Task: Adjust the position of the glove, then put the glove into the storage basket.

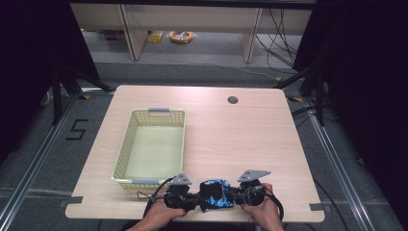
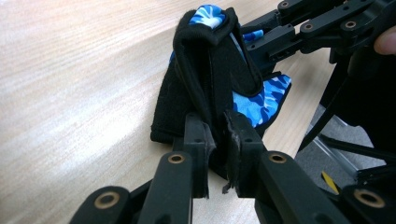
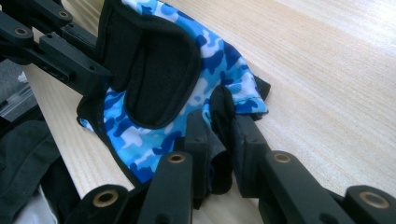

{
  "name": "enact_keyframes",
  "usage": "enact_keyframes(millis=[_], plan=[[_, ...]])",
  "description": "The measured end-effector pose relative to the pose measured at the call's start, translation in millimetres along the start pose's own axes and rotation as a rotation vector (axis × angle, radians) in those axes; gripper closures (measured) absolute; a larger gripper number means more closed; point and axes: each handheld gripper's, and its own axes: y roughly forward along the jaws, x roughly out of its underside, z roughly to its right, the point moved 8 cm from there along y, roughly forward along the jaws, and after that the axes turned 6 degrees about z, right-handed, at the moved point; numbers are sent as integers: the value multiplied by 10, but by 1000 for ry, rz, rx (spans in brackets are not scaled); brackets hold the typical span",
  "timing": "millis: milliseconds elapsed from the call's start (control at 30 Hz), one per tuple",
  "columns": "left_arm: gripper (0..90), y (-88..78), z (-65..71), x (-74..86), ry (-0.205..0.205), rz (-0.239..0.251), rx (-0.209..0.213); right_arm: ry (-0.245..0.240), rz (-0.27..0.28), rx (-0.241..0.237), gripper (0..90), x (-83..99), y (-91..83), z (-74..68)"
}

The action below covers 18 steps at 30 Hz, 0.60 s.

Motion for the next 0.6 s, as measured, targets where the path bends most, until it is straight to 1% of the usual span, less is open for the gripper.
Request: enact_keyframes(millis=[33, 67, 100, 167, 200, 233, 267, 300, 333, 367, 400, 467, 500, 533, 567, 600], plan=[[796, -6, 6, 3, 7, -4, 2, 5, 1, -2, 792, 1, -7, -5], [797, -5, 11, 2, 14, -2, 2, 12, 28, -1, 793, -7, 6, -8], [797, -4, 22, 3, 7, 1, -3, 9, 11, 1, 793, 1, -13, -6], [797, -18, 25, 1, 22, 0, 2, 10, 6, 4, 794, 4, -26, -16], [798, -31, 31, -3, 21, 2, 1, 11, 9, 2, 794, 0, -31, -24], [799, -48, 33, -5, 27, -1, 6, 4, 14, 0, 794, -8, -35, -30], [799, -52, 41, -13, 22, 12, 3, 6, 19, -1, 795, -19, -45, -42], [800, -66, 47, -19, 22, 16, 2, -3, 29, 4, 796, -31, -49, -39], [802, -87, 48, -22, 33, 13, 1, 8, 35, 2, 796, -44, -59, -52], [803, -95, 62, -33, 32, 23, 1, 2, 38, -2, 797, -53, -62, -53], [804, -104, 56, -37, 36, 23, -11, 11, 38, -8, 797, -59, -69, -70], [804, -127, 95, -60, 45, 34, 6, 3, 56, -8, 798, -80, -81, -79], [805, -138, 93, -64, 50, 35, 3, 10, 51, -8, 798, -87, -102, -89], [805, -136, 95, -74, 43, 45, 5, 8, 62, -19, 798, -100, -107, -97], [805, -158, 93, -72, 32, 26, 11, -1, 71, -21, 799, -113, -109, -90], [805, -157, 94, -91, 27, 43, 7, 2, 72, -23, 799, -119, -122, -90]])
